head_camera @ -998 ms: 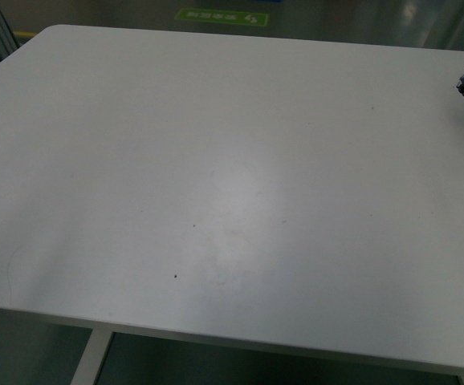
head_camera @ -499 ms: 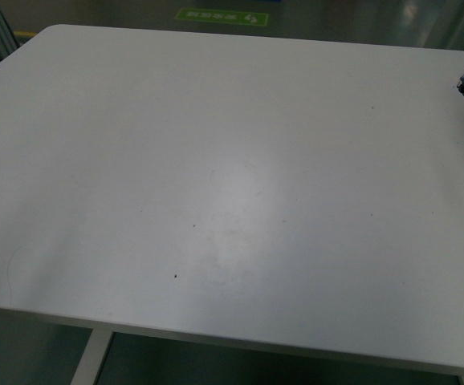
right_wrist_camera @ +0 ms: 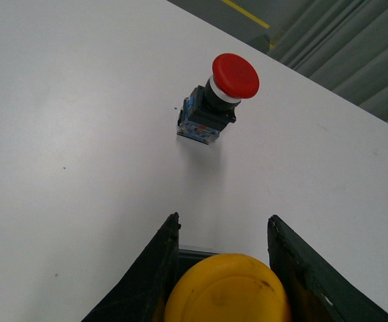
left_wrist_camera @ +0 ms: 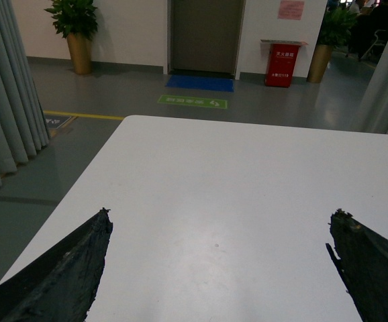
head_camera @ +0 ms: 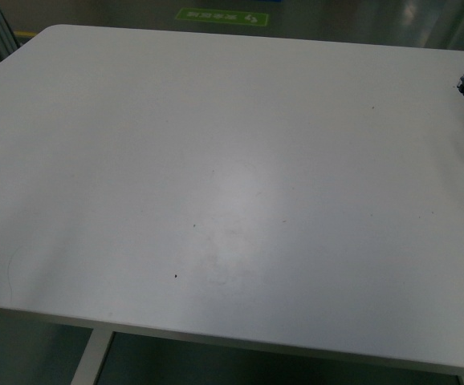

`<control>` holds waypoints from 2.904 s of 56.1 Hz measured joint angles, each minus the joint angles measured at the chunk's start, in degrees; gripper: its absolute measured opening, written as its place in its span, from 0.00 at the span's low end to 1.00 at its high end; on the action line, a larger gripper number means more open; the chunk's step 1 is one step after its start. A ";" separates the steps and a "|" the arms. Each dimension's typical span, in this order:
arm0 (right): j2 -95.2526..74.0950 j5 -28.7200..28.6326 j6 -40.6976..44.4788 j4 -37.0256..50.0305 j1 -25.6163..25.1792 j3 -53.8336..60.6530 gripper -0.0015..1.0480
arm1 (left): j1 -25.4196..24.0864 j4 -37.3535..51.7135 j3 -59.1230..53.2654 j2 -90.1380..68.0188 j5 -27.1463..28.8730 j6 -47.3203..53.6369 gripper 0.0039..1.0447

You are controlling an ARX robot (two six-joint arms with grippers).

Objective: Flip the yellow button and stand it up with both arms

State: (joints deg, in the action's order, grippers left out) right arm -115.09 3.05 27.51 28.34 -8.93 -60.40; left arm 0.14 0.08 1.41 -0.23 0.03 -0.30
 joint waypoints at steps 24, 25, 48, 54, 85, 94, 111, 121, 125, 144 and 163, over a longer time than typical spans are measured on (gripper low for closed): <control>-4.13 1.16 -0.66 -2.01 0.26 -4.59 0.32 | 0.00 0.00 -0.02 0.00 -0.02 0.00 0.94; -4.35 1.42 -0.55 -2.40 0.26 -5.03 0.32 | 0.00 0.00 -0.02 0.00 -0.02 0.00 0.94; -5.42 3.41 1.44 -6.80 1.22 -8.13 0.32 | 0.00 0.00 0.00 0.00 0.00 -0.02 0.94; -5.64 3.98 1.81 -7.10 1.36 -8.15 0.32 | 0.00 0.00 0.00 0.00 0.00 0.00 0.94; -8.37 5.97 -1.01 -8.81 1.03 -8.94 0.32 | 0.00 0.00 -0.02 0.00 0.00 0.00 0.94; -8.57 5.92 -1.05 -8.63 0.87 -8.96 0.32 | 0.00 0.00 -0.02 0.00 0.00 0.00 0.94; -8.57 4.55 -2.58 -8.59 0.66 -8.72 0.60 | 0.00 0.00 -0.02 0.00 0.00 0.00 0.94; -7.82 3.06 -4.42 -8.66 0.63 -8.52 0.92 | 0.00 0.00 -0.02 0.00 0.00 0.00 0.94; -7.19 2.51 -4.96 -9.05 0.63 -8.41 0.94 | 0.00 0.00 -0.02 0.00 0.00 0.00 0.94; -1.84 -1.42 -8.22 -11.19 0.50 -7.02 0.93 | 0.00 0.00 0.00 0.00 -0.02 0.00 0.94; 18.23 -26.69 -28.70 -0.42 -2.08 10.25 0.93 | 0.00 0.00 -0.02 0.00 0.00 0.00 0.94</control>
State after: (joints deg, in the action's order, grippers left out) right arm -96.86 -23.64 -1.19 27.92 -11.00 -50.15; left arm 0.14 0.08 1.39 -0.23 0.03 -0.30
